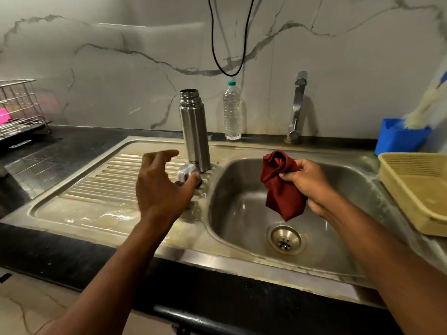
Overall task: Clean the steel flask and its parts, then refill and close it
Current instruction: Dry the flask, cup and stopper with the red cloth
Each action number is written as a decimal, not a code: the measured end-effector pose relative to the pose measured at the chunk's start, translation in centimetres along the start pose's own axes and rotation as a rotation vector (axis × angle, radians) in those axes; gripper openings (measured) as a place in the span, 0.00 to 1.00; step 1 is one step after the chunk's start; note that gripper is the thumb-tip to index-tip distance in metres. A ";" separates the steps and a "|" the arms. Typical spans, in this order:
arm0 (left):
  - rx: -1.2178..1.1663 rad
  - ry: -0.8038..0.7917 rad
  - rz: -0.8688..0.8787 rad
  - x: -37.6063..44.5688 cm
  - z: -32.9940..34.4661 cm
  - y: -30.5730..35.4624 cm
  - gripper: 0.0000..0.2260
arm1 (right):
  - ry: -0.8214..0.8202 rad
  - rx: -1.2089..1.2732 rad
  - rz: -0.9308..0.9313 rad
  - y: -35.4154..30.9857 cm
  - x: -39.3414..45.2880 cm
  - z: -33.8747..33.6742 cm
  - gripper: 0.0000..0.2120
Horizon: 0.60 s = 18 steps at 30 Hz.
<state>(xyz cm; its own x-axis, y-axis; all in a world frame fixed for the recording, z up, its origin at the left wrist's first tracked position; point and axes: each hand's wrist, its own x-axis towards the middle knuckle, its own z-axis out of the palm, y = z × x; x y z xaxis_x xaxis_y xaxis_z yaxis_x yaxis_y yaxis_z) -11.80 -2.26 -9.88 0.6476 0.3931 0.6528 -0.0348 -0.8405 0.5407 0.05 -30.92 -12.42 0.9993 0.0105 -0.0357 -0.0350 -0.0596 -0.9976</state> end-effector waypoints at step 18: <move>-0.927 -0.838 -0.584 2.2 17.5 8.9 0.08 | 0.142 0.183 0.109 1.1 2.7 -2.9 0.22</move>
<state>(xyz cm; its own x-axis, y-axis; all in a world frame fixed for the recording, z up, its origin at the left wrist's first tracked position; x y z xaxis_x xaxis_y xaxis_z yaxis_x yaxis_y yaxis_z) 2.66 -15.41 -12.88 0.9924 -0.0182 -0.1217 0.1225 0.0502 0.9912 2.78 -33.80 -13.42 0.9808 -0.1276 -0.1475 -0.1310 0.1295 -0.9829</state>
